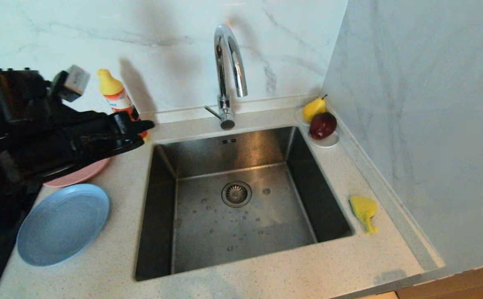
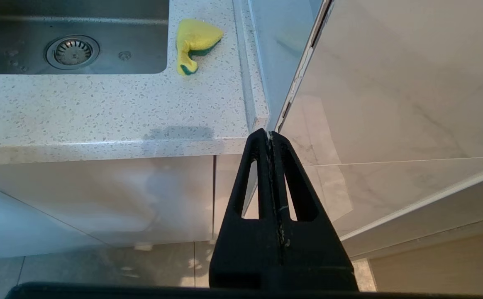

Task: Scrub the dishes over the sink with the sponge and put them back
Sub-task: Place the plate on the plate

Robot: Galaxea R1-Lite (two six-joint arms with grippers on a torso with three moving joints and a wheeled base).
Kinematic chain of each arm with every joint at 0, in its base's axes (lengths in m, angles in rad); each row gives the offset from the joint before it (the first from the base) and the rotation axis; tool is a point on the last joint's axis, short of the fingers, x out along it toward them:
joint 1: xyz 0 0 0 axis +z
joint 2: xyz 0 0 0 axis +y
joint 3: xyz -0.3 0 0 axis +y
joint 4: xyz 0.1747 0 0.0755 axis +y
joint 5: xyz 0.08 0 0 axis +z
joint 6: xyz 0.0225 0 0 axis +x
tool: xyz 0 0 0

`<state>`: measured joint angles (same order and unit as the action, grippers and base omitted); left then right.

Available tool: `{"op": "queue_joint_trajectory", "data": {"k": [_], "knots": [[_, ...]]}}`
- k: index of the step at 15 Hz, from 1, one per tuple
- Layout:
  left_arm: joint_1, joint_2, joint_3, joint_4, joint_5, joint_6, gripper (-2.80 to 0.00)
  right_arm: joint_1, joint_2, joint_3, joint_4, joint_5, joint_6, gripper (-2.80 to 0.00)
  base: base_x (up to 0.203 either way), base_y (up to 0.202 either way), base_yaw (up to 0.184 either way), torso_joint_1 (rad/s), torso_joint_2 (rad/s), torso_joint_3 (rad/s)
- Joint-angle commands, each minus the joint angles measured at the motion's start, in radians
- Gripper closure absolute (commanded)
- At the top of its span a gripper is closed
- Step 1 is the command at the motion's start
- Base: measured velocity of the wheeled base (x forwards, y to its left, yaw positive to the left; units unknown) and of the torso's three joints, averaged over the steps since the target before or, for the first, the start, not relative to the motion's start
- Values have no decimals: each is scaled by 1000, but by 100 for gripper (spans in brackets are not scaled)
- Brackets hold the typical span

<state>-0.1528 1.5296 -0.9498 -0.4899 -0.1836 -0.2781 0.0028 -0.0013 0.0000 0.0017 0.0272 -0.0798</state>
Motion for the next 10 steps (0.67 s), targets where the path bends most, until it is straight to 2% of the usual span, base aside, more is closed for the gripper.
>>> {"op": "queue_joint_trajectory", "data": {"k": [1,3,5,6,8,10], "knots": [[1,-273,137,9,344,104,0,0,0,0,0,0,-1,0,0,0,0,0,0,0],[4,-403,196,83,504,179,0,0,0,0,0,0,-1,0,0,0,0,0,0,0],[6,-533,219,210,649,259,0,0,0,0,0,0,-1,0,0,0,0,0,0,0],[10,-574,204,292,700,301,0,0,0,0,0,0,-1,0,0,0,0,0,0,0],[48,-579,100,385,726,349,0,0,0,0,0,0,-1,0,0,0,0,0,0,0],[107,-495,2,452,729,361,0,0,0,0,0,0,-1,0,0,0,0,0,0,0]]}}
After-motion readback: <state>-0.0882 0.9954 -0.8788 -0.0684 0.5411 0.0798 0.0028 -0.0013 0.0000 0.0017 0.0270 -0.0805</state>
